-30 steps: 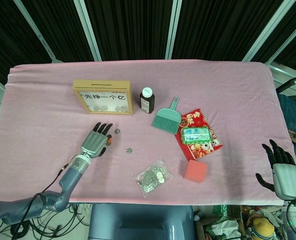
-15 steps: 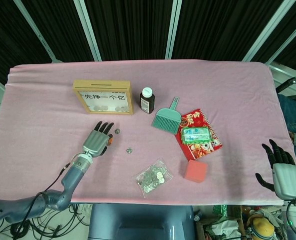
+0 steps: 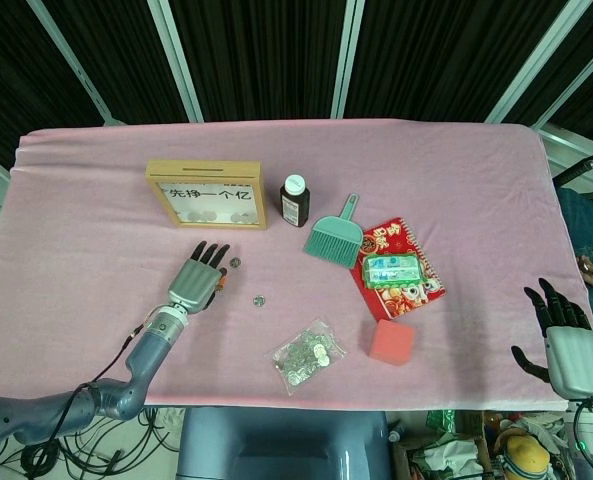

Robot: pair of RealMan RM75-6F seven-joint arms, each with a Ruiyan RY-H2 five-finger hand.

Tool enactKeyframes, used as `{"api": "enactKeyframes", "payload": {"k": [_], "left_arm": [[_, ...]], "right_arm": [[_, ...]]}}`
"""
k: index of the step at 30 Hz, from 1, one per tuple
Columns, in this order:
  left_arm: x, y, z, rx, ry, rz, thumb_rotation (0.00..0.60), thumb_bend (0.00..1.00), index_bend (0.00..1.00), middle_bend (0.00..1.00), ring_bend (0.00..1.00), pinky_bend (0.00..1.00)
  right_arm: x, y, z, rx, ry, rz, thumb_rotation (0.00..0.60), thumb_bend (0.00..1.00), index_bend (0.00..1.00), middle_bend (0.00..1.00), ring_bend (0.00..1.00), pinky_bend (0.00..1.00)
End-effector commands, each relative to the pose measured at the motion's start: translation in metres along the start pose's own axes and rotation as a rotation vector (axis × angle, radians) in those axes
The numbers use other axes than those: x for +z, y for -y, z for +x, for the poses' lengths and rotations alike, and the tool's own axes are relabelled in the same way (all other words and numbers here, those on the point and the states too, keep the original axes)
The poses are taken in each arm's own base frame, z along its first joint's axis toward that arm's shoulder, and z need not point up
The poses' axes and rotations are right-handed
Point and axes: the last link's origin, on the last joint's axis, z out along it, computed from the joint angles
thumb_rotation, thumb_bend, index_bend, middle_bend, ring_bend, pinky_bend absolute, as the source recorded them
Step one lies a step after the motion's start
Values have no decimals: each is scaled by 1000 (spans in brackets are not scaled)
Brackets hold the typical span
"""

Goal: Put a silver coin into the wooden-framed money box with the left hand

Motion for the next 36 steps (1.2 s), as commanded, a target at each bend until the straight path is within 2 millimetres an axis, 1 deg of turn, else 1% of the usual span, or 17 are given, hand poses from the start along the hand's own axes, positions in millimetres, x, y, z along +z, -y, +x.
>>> {"api": "enactKeyframes", "payload": {"k": [1, 9, 14, 21, 36], "left_arm": [[1, 0, 0, 4, 1, 1, 600, 397, 483, 14, 0, 0], [1, -1, 0, 4, 0, 2, 600, 397, 494, 21, 0, 0], [1, -1, 2, -3, -11, 2, 600, 424, 487, 21, 0, 0], [2, -1, 5, -12, -25, 0, 600, 424, 479, 21, 0, 0], [4, 3, 11, -15, -63, 9, 600, 425, 396, 13, 0, 0]], "right_arm": [[0, 0, 0, 1, 0, 0, 600, 174, 115, 0, 93, 159], [0, 0, 0, 2, 0, 2, 600, 174, 115, 0, 93, 159], [1, 1, 0, 5, 0, 3, 600, 174, 115, 0, 94, 159], [1, 1, 0, 8, 1, 5, 600, 174, 115, 1, 94, 159], [1, 1, -1, 8, 6, 1, 600, 174, 120, 11, 94, 159]]}}
